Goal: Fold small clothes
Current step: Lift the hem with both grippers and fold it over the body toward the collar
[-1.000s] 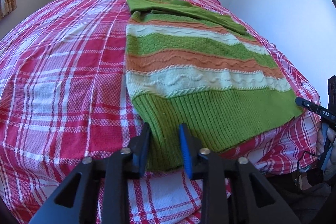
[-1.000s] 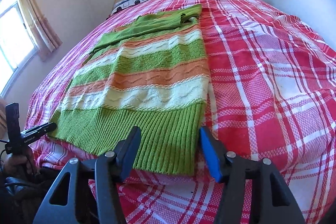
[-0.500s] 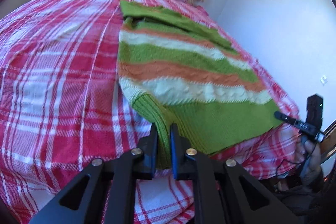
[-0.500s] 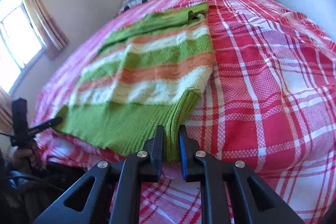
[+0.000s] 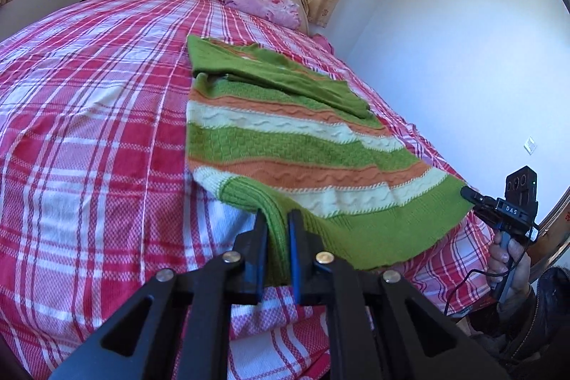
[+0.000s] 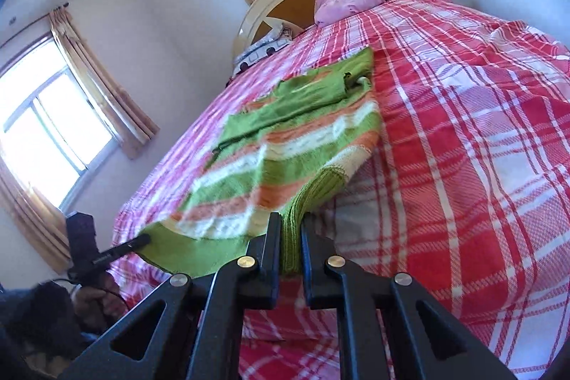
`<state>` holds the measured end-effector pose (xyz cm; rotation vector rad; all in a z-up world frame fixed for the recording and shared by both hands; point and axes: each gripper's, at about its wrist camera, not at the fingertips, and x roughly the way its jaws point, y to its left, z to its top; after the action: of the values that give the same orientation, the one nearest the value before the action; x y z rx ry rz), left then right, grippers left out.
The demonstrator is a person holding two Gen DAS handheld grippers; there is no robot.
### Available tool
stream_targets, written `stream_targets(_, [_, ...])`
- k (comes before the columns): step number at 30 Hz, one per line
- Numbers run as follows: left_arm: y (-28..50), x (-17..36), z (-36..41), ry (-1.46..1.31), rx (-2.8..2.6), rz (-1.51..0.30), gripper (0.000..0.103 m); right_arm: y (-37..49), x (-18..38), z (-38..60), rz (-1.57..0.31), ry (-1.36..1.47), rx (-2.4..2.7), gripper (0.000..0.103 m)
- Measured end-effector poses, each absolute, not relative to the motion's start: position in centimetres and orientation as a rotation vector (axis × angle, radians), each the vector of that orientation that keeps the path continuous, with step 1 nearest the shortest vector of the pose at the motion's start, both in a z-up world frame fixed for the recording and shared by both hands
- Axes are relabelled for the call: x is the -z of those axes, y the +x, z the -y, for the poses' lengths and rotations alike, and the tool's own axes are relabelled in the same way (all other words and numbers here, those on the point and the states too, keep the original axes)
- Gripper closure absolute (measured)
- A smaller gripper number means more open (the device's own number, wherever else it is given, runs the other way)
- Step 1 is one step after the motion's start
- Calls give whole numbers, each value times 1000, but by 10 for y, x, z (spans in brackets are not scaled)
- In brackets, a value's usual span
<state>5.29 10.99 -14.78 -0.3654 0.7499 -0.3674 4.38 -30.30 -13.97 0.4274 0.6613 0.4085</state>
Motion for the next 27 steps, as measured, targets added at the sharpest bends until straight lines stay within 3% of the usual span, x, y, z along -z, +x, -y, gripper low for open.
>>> stream_targets(27, [136,99,-136,-444,401,-595,98,133,77,281,-561,423,-444,94])
